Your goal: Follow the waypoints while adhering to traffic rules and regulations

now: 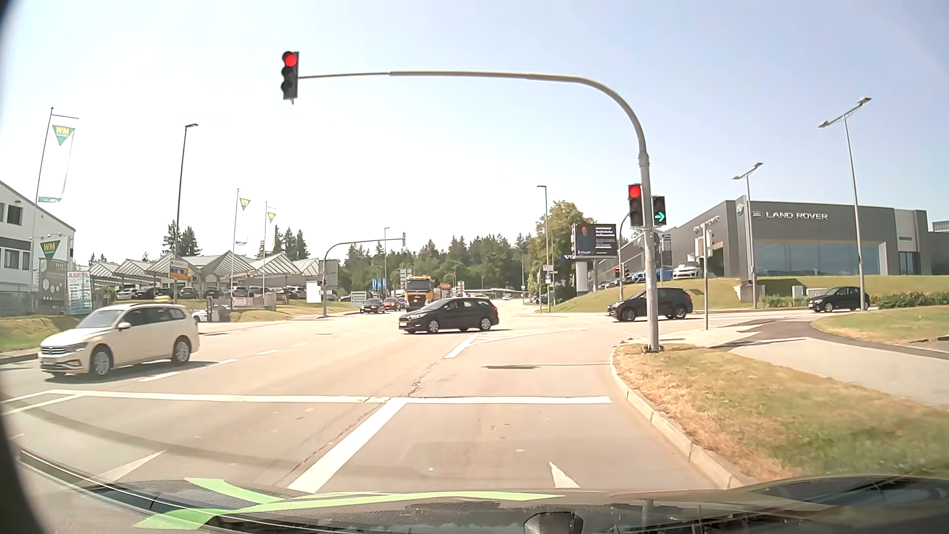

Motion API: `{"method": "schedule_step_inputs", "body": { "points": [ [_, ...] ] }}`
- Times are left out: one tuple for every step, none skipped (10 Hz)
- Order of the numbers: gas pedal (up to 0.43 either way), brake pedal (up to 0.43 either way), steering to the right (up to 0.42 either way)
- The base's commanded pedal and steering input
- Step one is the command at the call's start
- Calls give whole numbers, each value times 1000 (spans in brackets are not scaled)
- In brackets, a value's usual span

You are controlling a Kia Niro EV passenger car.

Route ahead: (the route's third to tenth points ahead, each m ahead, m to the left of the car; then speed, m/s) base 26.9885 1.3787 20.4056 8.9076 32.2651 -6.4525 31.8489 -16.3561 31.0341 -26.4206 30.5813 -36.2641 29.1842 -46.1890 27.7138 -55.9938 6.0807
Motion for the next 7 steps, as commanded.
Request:
{"method": "schedule_step_inputs", "body": {
  "points": [
    [0,0,4],
    [0,0,4],
    [0,0,7],
    [0,0,11],
    [0,0,13],
    [8,0,12],
    [8,0,13]
  ]
}}
